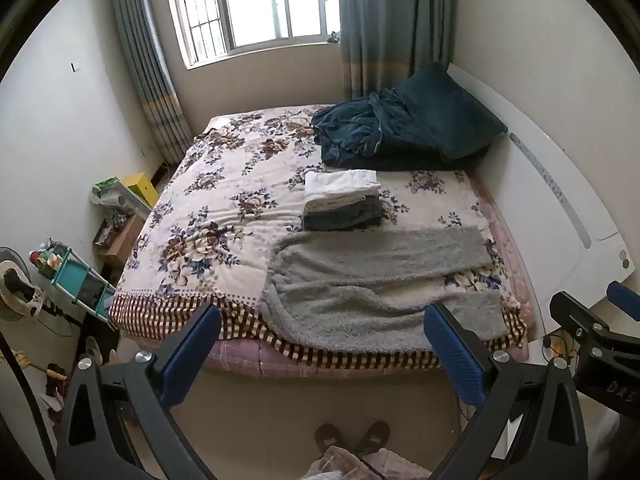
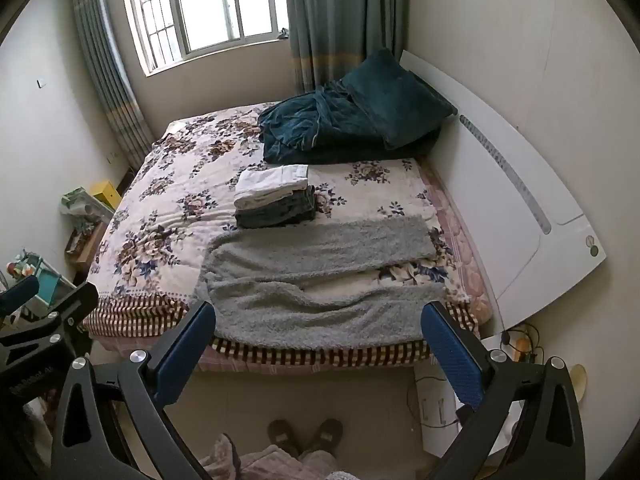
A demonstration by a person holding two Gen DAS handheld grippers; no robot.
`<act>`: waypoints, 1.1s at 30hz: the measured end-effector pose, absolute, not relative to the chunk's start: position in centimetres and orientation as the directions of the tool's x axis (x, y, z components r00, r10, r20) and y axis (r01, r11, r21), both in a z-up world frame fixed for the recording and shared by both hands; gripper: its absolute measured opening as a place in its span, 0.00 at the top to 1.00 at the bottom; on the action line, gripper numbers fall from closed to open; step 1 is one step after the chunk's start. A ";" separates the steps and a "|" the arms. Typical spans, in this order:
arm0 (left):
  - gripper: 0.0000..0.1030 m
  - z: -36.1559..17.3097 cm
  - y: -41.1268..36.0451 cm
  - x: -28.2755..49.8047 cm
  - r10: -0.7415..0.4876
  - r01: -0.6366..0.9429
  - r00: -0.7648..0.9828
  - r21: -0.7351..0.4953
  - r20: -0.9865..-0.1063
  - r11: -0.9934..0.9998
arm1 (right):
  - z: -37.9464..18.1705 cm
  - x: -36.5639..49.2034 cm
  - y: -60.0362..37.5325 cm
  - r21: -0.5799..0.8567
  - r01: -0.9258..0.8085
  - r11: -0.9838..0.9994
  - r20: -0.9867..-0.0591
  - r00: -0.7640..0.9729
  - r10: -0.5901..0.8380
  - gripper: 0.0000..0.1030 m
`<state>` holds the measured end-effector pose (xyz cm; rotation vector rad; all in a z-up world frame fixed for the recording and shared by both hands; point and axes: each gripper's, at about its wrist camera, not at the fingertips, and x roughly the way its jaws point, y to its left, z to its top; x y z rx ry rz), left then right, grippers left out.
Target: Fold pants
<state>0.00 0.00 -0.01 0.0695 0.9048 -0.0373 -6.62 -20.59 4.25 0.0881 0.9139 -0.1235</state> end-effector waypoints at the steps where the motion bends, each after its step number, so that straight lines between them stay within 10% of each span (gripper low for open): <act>1: 0.00 0.0 0.0 0.0 -0.006 0.064 0.617 0.042 -0.787 0.997 | 4.3 -6.7 -20.7 0.028 0.145 0.989 -0.791 0.609 -0.067 0.00; 33: 0.00 1.2 -1.4 0.4 0.001 0.067 0.645 0.059 -0.764 0.996 | 6.0 -7.0 -21.5 0.023 0.153 0.988 -0.784 0.615 -0.077 0.00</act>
